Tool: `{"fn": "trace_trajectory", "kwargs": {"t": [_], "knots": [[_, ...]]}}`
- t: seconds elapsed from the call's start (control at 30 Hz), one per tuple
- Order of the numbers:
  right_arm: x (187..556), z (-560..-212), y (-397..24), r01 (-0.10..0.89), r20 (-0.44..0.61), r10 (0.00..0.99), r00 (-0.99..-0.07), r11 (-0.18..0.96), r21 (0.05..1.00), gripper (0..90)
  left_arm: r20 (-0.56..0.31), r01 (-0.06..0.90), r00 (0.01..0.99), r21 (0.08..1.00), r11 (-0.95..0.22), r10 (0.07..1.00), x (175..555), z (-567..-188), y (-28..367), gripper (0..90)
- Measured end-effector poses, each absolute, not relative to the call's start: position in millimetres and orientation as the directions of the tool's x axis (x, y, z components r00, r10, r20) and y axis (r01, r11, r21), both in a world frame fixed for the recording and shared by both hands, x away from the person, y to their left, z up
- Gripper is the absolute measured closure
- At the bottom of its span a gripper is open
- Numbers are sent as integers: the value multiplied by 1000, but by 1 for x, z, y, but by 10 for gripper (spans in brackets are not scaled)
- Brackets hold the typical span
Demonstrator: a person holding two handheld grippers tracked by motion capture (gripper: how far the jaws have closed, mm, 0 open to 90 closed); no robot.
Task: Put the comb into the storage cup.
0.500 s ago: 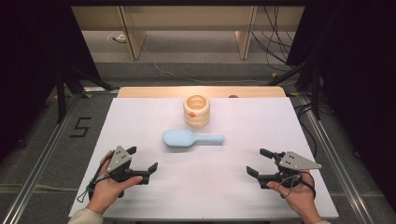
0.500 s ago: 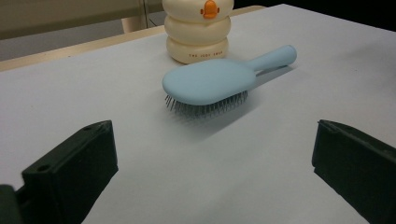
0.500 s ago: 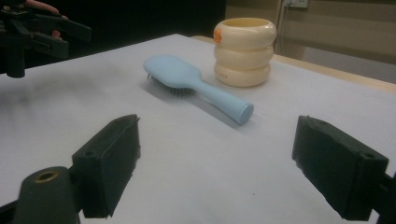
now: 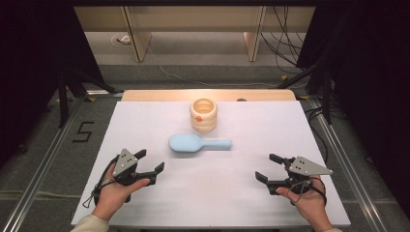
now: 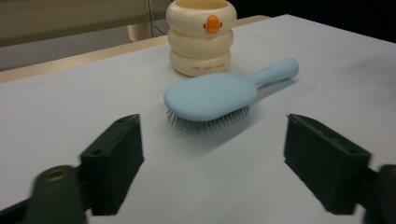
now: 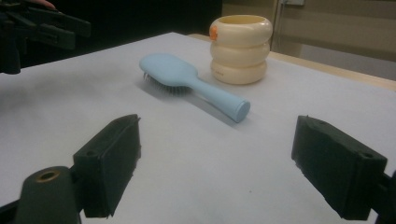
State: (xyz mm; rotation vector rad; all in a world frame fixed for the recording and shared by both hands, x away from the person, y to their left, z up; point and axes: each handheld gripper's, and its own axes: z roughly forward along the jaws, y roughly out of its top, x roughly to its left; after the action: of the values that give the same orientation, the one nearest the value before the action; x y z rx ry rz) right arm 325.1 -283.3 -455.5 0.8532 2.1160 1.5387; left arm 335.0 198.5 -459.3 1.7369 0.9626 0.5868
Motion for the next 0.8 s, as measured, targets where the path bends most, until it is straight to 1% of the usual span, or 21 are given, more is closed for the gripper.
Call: {"fn": "trace_trajectory", "kwargs": {"t": [0.03, 0.1, 0.17, 0.2, 0.23, 0.27, 0.3, 0.33, 0.37, 0.4, 0.43, 0.47, 0.53, 0.57, 0.6, 0.63, 0.67, 0.7, 0.8], "knots": [[325, -455, -283, 246, 40, 674, -738, 214, 945, 171, -56, 331, 545, 931, -154, 836, 337, -457, 196, 396], [325, -456, -283, 247, 28, 678, -734, 228, 942, 178, -75, 346, 544, 927, -142, 836, 342, -454, 187, 563], [325, -457, -282, 250, 30, 674, -738, 232, 940, 178, -75, 352, 553, 924, -151, 829, 344, -453, 182, 695], [325, -457, -282, 250, 30, 674, -738, 232, 940, 178, -77, 360, 563, 919, -159, 823, 347, -453, 176, 695], [325, -457, -281, 250, 31, 673, -739, 232, 940, 180, -74, 372, 573, 911, -178, 816, 352, -451, 167, 794], [325, -457, -281, 250, 31, 673, -739, 232, 940, 180, -74, 372, 573, 911, -178, 816, 352, -451, 167, 827], [325, -457, -281, 251, 31, 675, -738, 232, 940, 182, -77, 375, 574, 910, -178, 815, 360, -449, 154, 863], [325, -457, -281, 251, 31, 675, -738, 232, 940, 182, -77, 375, 574, 910, -178, 815, 360, -449, 154, 891], [325, -457, -281, 253, 27, 677, -736, 237, 938, 183, -78, 380, 579, 906, -184, 812, 366, -447, 141, 896], [326, -457, -281, 253, 28, 675, -737, 238, 938, 184, -78, 380, 579, 906, -184, 812, 366, -447, 141, 897], [326, -458, -281, 254, 30, 674, -738, 236, 938, 184, -91, 391, 593, 901, -187, 800, 373, -446, 126, 898], [326, -458, -281, 254, 30, 674, -738, 236, 938, 184, -91, 391, 593, 901, -187, 800, 373, -446, 126, 898], [326, -458, -281, 257, 32, 674, -738, 237, 937, 185, -101, 402, 598, 896, -189, 795, 381, -444, 113, 899], [326, -458, -281, 259, 33, 674, -738, 237, 937, 187, -107, 415, 599, 889, -194, 794, 391, -445, 98, 899], [326, -458, -281, 259, 33, 674, -738, 237, 937, 187, -107, 415, 599, 889, -194, 794, 391, -445, 98, 899], [326, -458, -281, 257, 31, 674, -738, 239, 936, 188, -110, 425, 598, 883, -197, 794, 400, -446, 85, 899], [326, -458, -281, 258, 31, 674, -738, 239, 936, 190, -110, 425, 598, 883, -197, 794, 400, -446, 85, 899], [326, -458, -281, 260, 31, 676, -736, 241, 935, 192, -110, 435, 596, 877, -205, 795, 408, -448, 73, 899], [326, -458, -281, 262, 33, 676, -736, 240, 935, 195, -110, 449, 594, 868, -215, 797, 415, -451, 63, 899]]}}
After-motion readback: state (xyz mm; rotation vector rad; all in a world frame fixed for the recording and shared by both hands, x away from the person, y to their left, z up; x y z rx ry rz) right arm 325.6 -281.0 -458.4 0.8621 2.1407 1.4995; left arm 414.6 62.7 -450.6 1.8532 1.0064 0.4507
